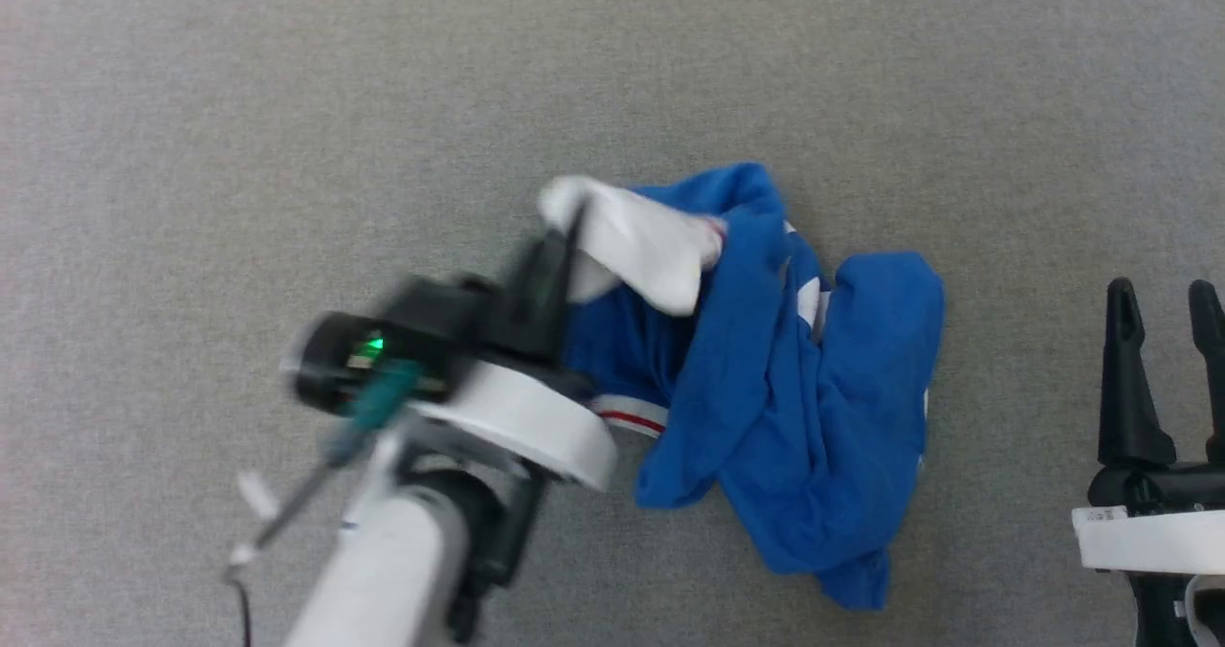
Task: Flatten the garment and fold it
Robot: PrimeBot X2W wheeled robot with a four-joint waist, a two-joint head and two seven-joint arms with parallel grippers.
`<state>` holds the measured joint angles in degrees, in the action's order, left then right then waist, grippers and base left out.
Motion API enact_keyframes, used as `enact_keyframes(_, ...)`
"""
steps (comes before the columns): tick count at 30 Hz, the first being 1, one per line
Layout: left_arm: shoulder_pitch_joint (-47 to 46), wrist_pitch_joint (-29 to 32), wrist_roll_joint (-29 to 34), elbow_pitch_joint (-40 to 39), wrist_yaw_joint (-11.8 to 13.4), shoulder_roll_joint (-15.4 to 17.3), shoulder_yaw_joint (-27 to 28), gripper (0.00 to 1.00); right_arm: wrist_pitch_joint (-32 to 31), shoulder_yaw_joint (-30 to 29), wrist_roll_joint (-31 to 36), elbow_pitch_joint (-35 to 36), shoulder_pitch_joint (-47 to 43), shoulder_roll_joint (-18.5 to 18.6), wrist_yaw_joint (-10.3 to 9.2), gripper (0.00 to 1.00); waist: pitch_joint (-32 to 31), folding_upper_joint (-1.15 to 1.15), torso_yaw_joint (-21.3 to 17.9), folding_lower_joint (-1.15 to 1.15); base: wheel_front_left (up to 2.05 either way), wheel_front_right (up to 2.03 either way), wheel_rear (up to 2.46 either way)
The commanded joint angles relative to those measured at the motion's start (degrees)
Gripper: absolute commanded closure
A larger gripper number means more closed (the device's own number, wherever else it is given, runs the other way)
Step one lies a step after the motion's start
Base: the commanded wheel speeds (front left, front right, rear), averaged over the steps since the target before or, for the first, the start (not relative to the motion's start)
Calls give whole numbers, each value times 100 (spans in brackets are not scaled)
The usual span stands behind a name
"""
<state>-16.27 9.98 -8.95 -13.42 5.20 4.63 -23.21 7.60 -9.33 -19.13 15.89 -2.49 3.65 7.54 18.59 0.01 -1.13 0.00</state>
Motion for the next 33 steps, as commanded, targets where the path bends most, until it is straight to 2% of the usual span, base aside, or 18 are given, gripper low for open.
enact_keyframes(1, -54, -181, -164, -169, 234, -22, 352, 100, -24, 28, 19, -18, 31, -16, -5, 0, -4, -1, 34, 0, 0, 0, 0)
enact_keyframes(3, 15, -511, -495, -242, 558, -73, 854, 100, -51, 60, 14, -38, 24, -17, -5, 0, 19, -1, 52, 0, 0, 0, 0)
enact_keyframes(6, 116, -951, -889, 92, 989, -113, 1548, 100, -82, 98, 9, -75, 25, -1, -5, 0, 66, -1, 66, 0, 0, 0, 0)
enact_keyframes(10, 177, -1110, -1320, 893, 1252, -137, 2014, 100, -120, 155, 1, -123, 46, 48, -5, 0, 125, -1, 53, 0, 0, 0, 0)
enact_keyframes(11, 174, -1117, -1391, 1102, 1280, -141, 2053, 79, -128, 164, 0, -135, 53, 60, -5, 0, 133, -1, 50, 0, 0, 0, 0)
enact_keyframes(12, 151, -1150, -1427, 1283, 1285, -143, 2069, 0, -134, 170, -1, -144, 59, 72, -5, 0, 139, -1, 49, 0, 0, 0, 0)
enact_keyframes(14, 85, -1284, -1527, 1587, 1319, -149, 2127, 0, -143, 179, 2, -163, 65, 93, -5, 0, 135, -1, 52, 0, 0, 0, 0)
enact_keyframes(18, 20, -1693, -1498, 1776, 1216, -152, 1994, 0, -168, 202, 17, -205, 45, 113, -5, 0, 59, -1, 59, 0, 0, 0, 0)
enact_keyframes(21, 110, -1965, -1057, 1425, 1120, -3, 1648, 0, -188, 206, 36, -217, 14, 114, -5, 0, -11, -1, 51, 0, 0, 0, 0)
enact_keyframes(23, 279, -1902, -812, 969, 1079, 23, 1309, 0, -193, 198, 45, -207, -13, 109, -5, 0, -39, -1, 48, 0, 0, 0, 0)
enact_keyframes(24, 279, -1902, -812, 969, 1079, 23, 1309, 0, -193, 198, 45, -207, -13, 109, -5, 0, -39, -1, 48, 0, 0, 0, 0)
enact_keyframes(25, 389, -1743, -683, 752, 1015, 66, 1071, 0, -194, 189, 48, -196, -26, 104, -5, 0, -38, -1, 50, 0, 0, 0, 0)
enact_keyframes(26, 588, -1325, -480, 385, 900, 153, 637, 0, -198, 178, 45, -183, -47, 93, -5, 0, -1, -1, 62, 0, 0, 0, 0)
enact_keyframes(28, 753, -808, -316, 165, 811, 233, 241, 0, -206, 204, 35, -186, -47, 86, -5, 0, 48, -1, 68, 0, 0, 0, 0)
enact_keyframes(33, 976, 325, -78, 269, 704, 438, -307, 0, -195, 257, 11, -183, 22, 89, -5, 0, 186, -1, 64, 0, 0, 0, 0)
